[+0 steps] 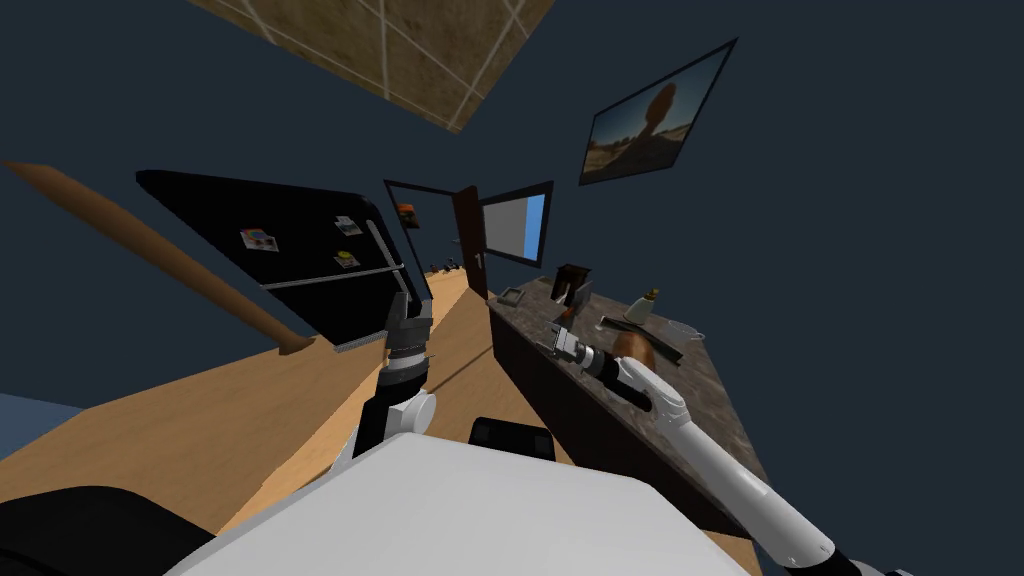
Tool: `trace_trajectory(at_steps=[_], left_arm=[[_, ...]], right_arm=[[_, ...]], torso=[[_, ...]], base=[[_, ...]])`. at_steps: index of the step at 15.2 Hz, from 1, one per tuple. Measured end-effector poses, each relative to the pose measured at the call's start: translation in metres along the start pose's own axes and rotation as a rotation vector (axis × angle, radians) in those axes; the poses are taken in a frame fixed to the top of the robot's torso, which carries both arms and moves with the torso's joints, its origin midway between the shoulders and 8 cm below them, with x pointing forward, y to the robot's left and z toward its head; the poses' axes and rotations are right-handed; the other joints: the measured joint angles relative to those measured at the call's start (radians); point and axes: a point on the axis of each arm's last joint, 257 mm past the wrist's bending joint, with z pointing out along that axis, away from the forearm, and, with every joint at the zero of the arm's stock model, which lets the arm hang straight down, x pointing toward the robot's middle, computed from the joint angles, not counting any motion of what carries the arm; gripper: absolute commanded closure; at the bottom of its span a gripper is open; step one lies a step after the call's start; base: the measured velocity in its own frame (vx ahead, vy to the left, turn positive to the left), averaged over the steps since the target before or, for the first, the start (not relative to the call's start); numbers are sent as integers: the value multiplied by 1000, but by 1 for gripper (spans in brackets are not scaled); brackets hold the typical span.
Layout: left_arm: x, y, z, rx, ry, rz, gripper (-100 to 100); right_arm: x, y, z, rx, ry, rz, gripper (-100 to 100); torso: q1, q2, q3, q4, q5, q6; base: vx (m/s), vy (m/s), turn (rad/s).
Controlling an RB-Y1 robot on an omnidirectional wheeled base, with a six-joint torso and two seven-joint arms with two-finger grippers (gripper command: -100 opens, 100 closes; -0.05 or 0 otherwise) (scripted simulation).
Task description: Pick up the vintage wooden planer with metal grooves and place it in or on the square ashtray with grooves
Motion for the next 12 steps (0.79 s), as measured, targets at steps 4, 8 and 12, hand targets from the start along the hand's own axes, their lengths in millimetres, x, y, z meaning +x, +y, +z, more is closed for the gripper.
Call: trace_trajectory(at_steps=[4,8,12], left_arm=[[0,0,0,0,0,0,0],[0,0,0,0,0,0,0],[0,0,0,0,0,0,0]], right_arm=[[23,-11,-9,-62,115,-120,-100],[48,-26,-24,-130,244,-249,-100],[64,-49,-45,-198,377,-383,-100]], torso=[[0,0,0,0,0,0],[0,0,0,0,0,0],[0,0,0,0,0,0]], base=[[-3,-5,108],[-2,-8,152],[-1,-10,143]])
